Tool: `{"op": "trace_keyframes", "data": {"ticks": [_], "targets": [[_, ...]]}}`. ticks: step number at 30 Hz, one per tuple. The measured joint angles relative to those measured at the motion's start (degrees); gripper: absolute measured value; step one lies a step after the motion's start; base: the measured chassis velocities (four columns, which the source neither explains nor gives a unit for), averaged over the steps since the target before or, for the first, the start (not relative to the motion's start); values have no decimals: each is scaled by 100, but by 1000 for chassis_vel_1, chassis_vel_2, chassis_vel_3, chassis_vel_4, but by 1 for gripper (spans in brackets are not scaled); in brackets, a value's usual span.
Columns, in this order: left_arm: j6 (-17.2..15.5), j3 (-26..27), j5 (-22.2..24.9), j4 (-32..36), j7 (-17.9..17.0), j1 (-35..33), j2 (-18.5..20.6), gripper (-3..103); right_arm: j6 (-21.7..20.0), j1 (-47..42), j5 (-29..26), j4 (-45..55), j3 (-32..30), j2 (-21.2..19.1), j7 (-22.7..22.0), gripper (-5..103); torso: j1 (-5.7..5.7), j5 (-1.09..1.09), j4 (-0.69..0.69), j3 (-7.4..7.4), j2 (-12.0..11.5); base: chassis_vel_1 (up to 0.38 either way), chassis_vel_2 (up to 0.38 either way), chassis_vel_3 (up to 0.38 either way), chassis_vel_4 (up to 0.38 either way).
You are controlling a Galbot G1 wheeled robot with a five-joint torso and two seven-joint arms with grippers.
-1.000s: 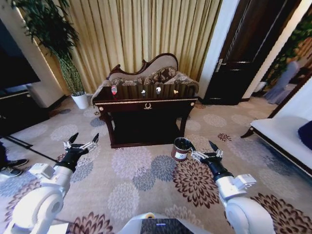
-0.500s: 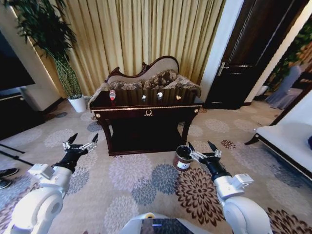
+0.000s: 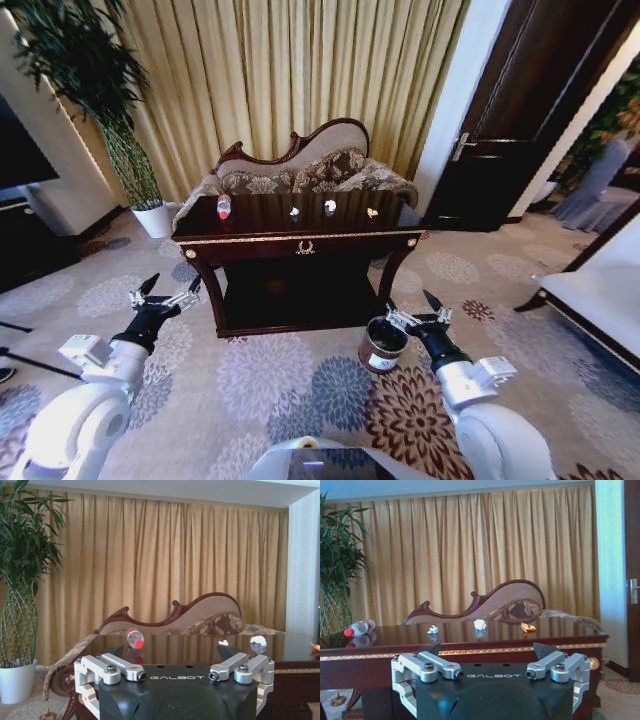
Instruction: Move to the front of the table and place the trash on the table into the trash bin.
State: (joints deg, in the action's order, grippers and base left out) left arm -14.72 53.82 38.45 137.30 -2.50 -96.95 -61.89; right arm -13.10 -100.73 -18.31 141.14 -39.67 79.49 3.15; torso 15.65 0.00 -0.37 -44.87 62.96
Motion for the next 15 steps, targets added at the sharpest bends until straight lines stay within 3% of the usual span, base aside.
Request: {"op": "trace_keyframes", "data": {"ticks": [4,15], "targets": [[0,1,-4,0,9,-1,-9,100,1,2,0,-4,9,-5,1,100,0,2,-5,0,0,-190,194,197,-205],[17,16,-45,12,33,-47,-57,100,9,-3,28,-12,52,15,32,100,0,2,-3,-1,0,-220,238,208,-224]]}}
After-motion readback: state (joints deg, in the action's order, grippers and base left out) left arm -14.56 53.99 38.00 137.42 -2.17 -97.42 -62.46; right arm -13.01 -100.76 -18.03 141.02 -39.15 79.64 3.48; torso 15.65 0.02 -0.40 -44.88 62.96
